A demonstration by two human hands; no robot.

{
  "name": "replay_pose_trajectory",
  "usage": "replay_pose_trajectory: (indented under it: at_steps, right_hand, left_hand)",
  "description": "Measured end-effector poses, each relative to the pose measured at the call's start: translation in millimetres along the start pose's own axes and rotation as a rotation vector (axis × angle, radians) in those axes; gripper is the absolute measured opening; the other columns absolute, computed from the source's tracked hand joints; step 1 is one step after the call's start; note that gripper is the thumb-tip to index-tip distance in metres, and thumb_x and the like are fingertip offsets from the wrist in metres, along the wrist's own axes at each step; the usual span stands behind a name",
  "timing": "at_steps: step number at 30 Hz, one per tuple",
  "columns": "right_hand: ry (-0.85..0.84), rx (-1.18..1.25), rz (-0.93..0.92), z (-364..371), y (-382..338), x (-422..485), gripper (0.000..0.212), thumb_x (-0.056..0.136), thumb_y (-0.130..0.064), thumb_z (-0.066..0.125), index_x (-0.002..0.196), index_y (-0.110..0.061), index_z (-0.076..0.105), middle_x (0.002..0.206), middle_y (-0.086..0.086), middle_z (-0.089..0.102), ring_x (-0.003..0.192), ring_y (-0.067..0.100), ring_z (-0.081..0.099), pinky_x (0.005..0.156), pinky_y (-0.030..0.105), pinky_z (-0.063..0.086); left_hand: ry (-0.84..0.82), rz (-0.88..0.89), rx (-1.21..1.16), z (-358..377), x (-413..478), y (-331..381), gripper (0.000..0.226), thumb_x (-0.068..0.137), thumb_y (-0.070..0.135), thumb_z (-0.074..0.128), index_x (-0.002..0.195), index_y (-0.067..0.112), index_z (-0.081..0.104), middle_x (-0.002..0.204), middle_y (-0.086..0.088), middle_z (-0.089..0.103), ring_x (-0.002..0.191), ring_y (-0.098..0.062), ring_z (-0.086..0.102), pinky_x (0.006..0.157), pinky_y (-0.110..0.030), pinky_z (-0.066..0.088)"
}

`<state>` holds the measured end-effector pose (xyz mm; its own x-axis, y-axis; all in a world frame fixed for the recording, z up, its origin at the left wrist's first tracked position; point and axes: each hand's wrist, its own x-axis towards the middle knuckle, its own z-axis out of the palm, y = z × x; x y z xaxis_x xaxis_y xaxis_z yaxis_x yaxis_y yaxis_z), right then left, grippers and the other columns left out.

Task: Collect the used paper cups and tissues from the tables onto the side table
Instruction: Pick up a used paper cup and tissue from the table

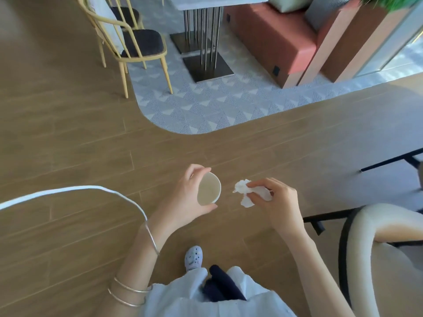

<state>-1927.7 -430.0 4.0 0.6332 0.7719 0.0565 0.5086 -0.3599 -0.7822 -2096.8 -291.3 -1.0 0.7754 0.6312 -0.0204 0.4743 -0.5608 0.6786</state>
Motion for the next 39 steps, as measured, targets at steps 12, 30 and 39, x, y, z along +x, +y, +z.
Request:
replay_pose_trajectory:
  at_steps: [12, 30, 39]
  right_hand:
    - [0.032, -0.011, 0.035, 17, 22, 154, 0.022, 0.069, -0.005, 0.075, 0.083, -0.022, 0.071, 0.081, -0.017, 0.065, 0.078, -0.005, 0.056, 0.067, 0.005, 0.038]
    - [0.051, -0.048, -0.068, -68, 66, 488, 0.022, 0.068, -0.007, 0.076, 0.083, -0.022, 0.072, 0.082, -0.014, 0.067, 0.075, -0.001, 0.057, 0.066, 0.006, 0.038]
    - [0.147, -0.003, 0.046, -93, 106, 554, 0.023, 0.068, -0.007, 0.075, 0.083, -0.024, 0.071, 0.085, -0.013, 0.068, 0.078, -0.002, 0.058, 0.067, 0.008, 0.04]
  left_hand:
    - [-0.078, 0.039, 0.034, -17, 169, -30, 0.079, 0.068, 0.036, 0.079, 0.135, 0.022, 0.039, 0.134, 0.011, 0.037, 0.119, -0.01, 0.038, 0.096, -0.018, 0.027]
    - [-0.03, 0.036, 0.06, -24, 498, 19, 0.082, 0.067, 0.036, 0.08, 0.136, 0.019, 0.038, 0.136, 0.005, 0.037, 0.12, -0.014, 0.038, 0.089, -0.014, 0.023]
    - [-0.128, 0.152, 0.093, -9, 611, 40, 0.081, 0.066, 0.039, 0.08, 0.134, 0.02, 0.04, 0.134, 0.007, 0.039, 0.119, -0.01, 0.038, 0.089, -0.012, 0.023]
